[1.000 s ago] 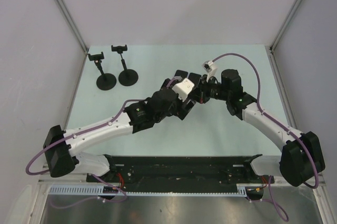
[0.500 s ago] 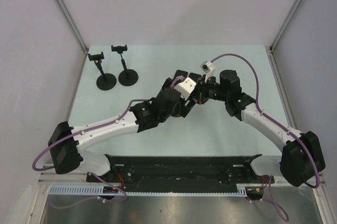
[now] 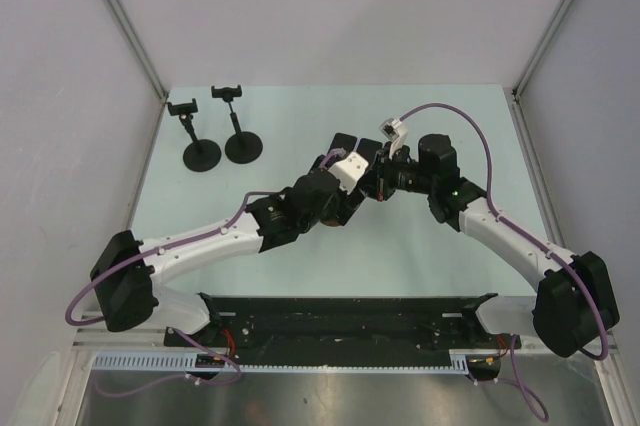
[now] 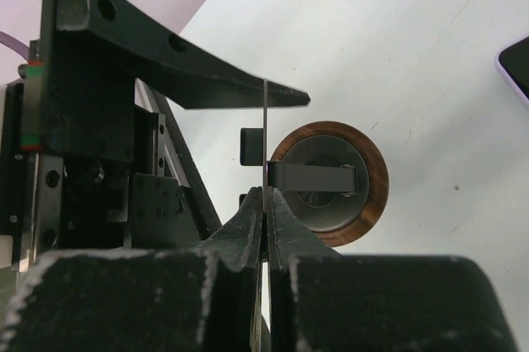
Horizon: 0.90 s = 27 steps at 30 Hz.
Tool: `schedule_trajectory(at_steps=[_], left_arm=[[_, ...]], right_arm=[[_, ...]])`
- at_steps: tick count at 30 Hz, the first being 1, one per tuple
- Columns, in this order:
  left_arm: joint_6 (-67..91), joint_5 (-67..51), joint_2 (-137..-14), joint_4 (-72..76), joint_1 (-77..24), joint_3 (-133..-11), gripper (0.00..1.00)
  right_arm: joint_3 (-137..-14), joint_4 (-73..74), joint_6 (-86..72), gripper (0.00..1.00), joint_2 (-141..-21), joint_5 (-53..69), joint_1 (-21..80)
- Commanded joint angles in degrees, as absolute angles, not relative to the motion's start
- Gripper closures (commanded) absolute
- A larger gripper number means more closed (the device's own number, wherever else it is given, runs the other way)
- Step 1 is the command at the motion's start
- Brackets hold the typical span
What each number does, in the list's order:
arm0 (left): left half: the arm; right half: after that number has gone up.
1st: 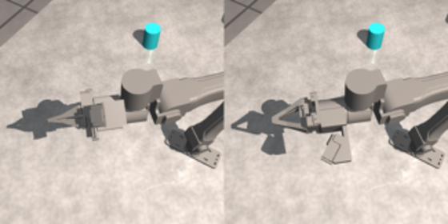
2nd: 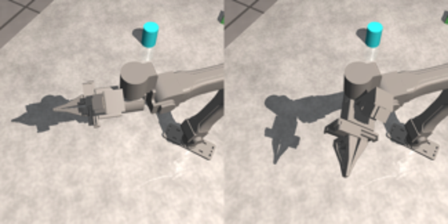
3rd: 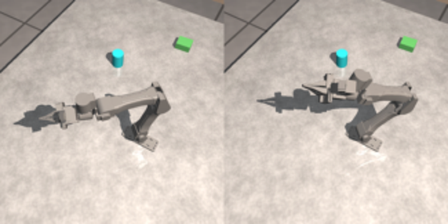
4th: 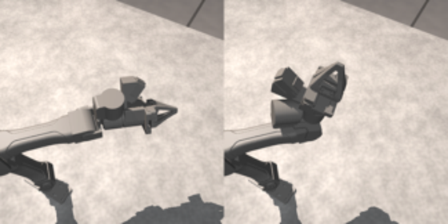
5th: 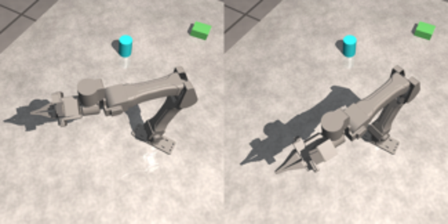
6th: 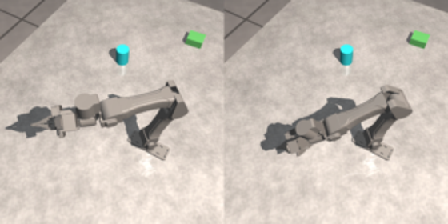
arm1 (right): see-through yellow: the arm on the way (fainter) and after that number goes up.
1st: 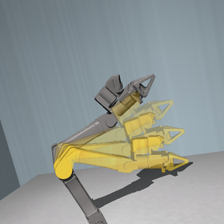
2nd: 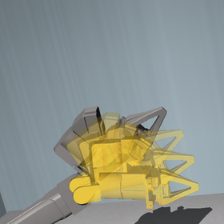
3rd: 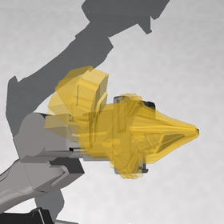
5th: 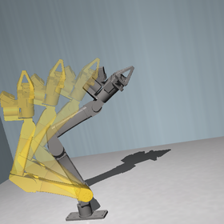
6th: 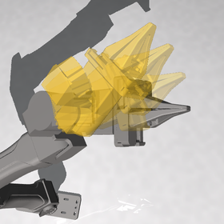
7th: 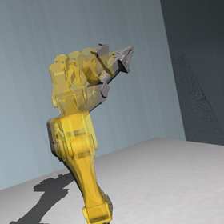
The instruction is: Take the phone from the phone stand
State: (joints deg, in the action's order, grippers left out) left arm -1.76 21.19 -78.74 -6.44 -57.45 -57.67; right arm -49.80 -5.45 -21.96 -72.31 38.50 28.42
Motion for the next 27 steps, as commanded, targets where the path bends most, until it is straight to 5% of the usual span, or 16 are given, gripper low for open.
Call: schedule_trajectory(at_steps=[1, 5, 9, 14, 19, 27], left_arm=[[-2.9, 17.1, -75.8, -3.7, -57.0, -56.7, 0.21], [-3.1, 16.3, -75.2, -3.8, -56.9, -56.7, 0.35], [-2.9, 17.3, -75.1, -3.7, -56.9, -57.0, 0.59], [-1.1, 21.0, -75.8, -3.8, -56.0, -57.6, 0.76], [2.3, 23.1, -77.2, -3.6, -51.4, -58.1, 0.83], [2.7, 25.6, -84.5, -1.1, -39.9, -62.7, 0.84]], right_arm=[[-50.4, -10.3, -21.7, 1.00, -70.6, 41.6, 28.6], [-50.4, -9.9, -20.8, 1.00, -70.8, 41.5, 28.6], [-50.3, -7.9, -20.0, 0.98, -70.4, 39.1, 28.1], [-49.5, -6.4, -19.4, 0.66, -68.4, 36.0, 25.9], [-47.4, -6.4, -19.6, 0.31, -64.6, 31.7, 22.9], [-41.8, -9.3, -20.1, 0.13, -62.1, 25.3, 19.8]])
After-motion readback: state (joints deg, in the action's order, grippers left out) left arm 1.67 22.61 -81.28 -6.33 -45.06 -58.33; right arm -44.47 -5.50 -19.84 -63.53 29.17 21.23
